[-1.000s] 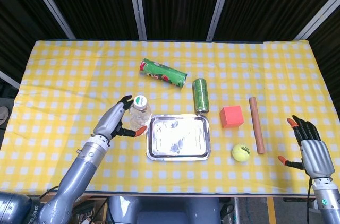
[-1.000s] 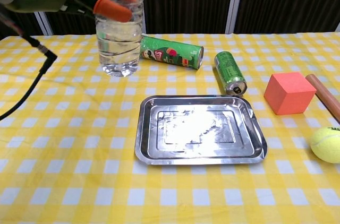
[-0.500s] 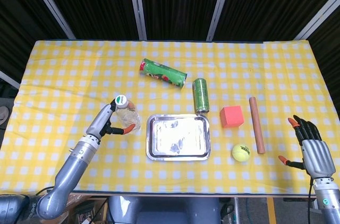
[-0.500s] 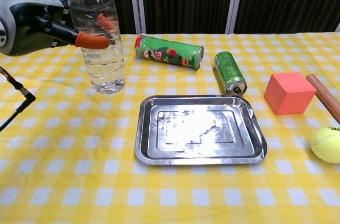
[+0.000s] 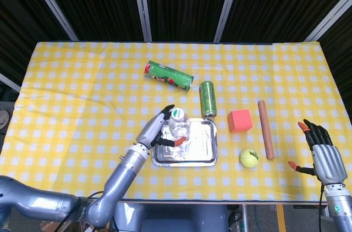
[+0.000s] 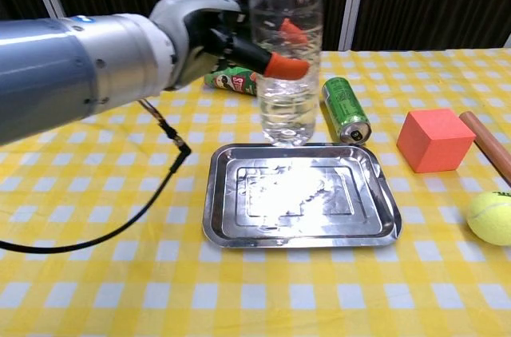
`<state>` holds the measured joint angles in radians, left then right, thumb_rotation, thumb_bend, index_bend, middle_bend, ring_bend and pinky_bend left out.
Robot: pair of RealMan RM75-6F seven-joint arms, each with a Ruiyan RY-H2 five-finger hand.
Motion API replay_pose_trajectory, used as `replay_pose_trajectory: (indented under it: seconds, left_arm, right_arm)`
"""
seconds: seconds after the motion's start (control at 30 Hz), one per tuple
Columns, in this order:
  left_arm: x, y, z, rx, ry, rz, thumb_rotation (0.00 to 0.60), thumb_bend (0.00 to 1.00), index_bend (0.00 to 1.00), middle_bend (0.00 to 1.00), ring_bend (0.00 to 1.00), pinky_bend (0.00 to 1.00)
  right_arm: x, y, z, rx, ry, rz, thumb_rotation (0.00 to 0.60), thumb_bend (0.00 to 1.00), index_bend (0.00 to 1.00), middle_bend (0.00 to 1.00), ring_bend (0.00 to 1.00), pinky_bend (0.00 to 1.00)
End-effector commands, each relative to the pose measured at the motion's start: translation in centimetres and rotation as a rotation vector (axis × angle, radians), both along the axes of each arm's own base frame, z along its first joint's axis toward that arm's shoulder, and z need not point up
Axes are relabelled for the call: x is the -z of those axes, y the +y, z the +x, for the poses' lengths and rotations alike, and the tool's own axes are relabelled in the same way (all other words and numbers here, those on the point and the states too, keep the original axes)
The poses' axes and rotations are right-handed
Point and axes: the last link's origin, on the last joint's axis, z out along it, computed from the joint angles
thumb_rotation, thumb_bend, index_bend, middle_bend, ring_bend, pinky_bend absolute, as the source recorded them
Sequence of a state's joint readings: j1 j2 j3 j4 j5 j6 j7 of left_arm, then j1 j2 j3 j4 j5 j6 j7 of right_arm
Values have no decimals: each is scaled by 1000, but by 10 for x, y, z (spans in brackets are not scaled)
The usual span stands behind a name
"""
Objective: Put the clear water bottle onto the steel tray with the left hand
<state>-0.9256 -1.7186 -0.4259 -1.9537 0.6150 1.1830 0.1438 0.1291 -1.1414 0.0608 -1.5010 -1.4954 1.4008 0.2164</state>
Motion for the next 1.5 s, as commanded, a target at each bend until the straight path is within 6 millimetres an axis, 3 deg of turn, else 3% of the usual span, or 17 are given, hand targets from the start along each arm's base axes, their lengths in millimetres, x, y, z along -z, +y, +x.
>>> replay_pose_trajectory:
  seconds: [0.03, 0.17, 0.27, 0.43, 0.77, 0.97, 1.17, 1.3, 1.5]
  left_arm:
    - [13, -4, 24, -10, -17, -10, 600, 504, 564, 500, 8, 13]
    - [17, -7, 32, -47, -87, -37, 600, 504, 563, 500, 7, 13]
    - [11, -6, 27, -52, -79, -23, 600, 504, 563, 501, 8, 13]
    - [-21, 0, -1, -71, -20, 62, 600, 504, 565, 500, 7, 13]
    - [-112, -3, -121, -211, 156, 190, 600, 504, 565, 497, 7, 13]
    - [-141, -3, -168, -251, 127, 215, 600, 504, 566, 497, 8, 13]
    - [-126, 0, -171, -210, 115, 162, 600, 504, 567, 498, 7, 13]
    - [-95, 3, -152, -172, 89, 100, 600, 504, 569, 497, 7, 13]
    - [-34, 6, -103, -91, 99, 29, 600, 505, 570, 498, 7, 13]
  right_arm:
    - [0, 0, 0, -2, -1, 0, 600, 49, 9, 0, 0, 0]
    - [0, 0, 0, -3, -1, 1, 600, 50, 10, 0, 0, 0]
    - [0, 0, -1, 4, -3, 4, 600, 50, 10, 0, 0, 0]
    - [0, -1, -1, 2, 1, 3, 600, 50, 10, 0, 0, 0]
    - [2, 1, 2, -2, 5, -1, 600, 50, 9, 0, 0, 0]
    - [6, 0, 3, -2, 8, 8, 600, 49, 10, 0, 0, 0]
    - [10, -2, 4, -2, 14, 17, 600, 50, 9, 0, 0, 0]
    - [10, -4, 4, -2, 12, 19, 600, 50, 10, 0, 0, 0]
    - [9, -5, 1, 6, 7, 20, 600, 50, 9, 0, 0, 0]
